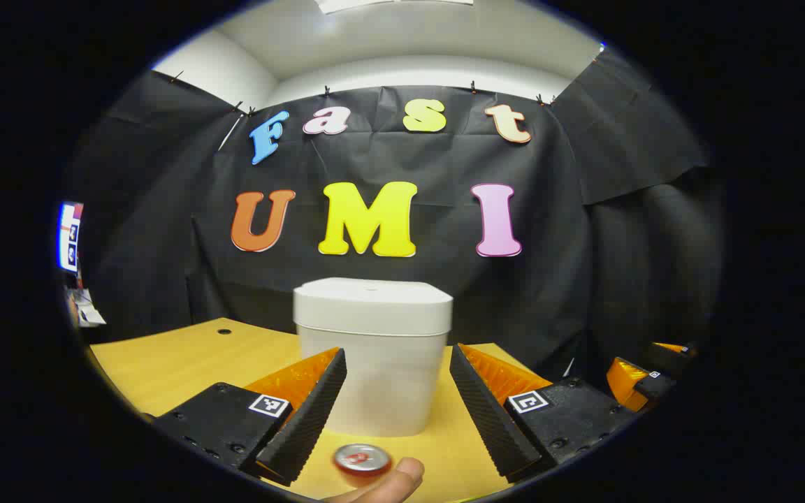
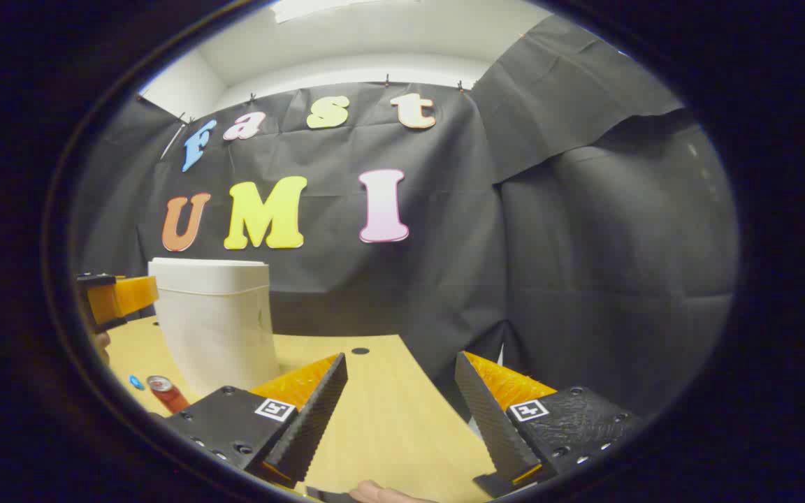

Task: Press the lid of the desktop garbage bin to open it, pick up the crumpled paper on the desktop and throw it into the bin, then pick up the pop can on the desktop and drop it into the bin, and finally close the garbage bin lid.

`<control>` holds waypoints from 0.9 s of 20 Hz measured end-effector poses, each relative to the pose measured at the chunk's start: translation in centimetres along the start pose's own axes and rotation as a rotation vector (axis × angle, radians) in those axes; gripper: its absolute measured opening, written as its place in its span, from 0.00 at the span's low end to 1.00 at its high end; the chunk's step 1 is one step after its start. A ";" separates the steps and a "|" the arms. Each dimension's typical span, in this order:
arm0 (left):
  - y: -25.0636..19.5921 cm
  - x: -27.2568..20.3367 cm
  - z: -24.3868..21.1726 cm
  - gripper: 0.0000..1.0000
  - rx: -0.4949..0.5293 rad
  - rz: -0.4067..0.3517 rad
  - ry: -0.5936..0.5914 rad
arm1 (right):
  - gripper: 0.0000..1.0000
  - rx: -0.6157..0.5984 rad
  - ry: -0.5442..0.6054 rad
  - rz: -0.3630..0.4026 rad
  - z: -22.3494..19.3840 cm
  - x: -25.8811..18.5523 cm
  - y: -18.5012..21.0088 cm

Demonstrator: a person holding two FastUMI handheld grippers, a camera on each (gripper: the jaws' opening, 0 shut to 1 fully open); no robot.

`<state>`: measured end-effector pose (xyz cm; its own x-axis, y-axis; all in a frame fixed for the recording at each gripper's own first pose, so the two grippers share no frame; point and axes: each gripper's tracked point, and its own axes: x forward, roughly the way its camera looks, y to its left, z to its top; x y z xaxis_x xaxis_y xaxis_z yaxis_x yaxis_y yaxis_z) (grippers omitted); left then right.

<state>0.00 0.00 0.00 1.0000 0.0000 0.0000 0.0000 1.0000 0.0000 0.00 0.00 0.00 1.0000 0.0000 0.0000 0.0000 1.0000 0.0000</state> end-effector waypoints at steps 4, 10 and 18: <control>7.8 -3.8 -0.6 0.98 0.037 0.034 0.033 | 0.95 -0.014 0.036 0.054 -2.8 -3.8 4.7; 17.0 -6.9 -4.2 0.98 0.031 0.110 0.110 | 0.95 0.026 0.013 0.129 -2.0 -6.6 12.3; 18.5 -6.7 -5.5 0.98 -0.004 0.081 0.145 | 0.95 -0.032 -0.002 0.195 1.2 -7.8 18.2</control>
<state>-6.67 18.47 -5.49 0.9862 0.0805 -0.1446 -0.0810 0.9967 0.0022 -7.75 18.15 1.22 0.9810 0.1940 -0.0009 -0.1939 0.9805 -0.0323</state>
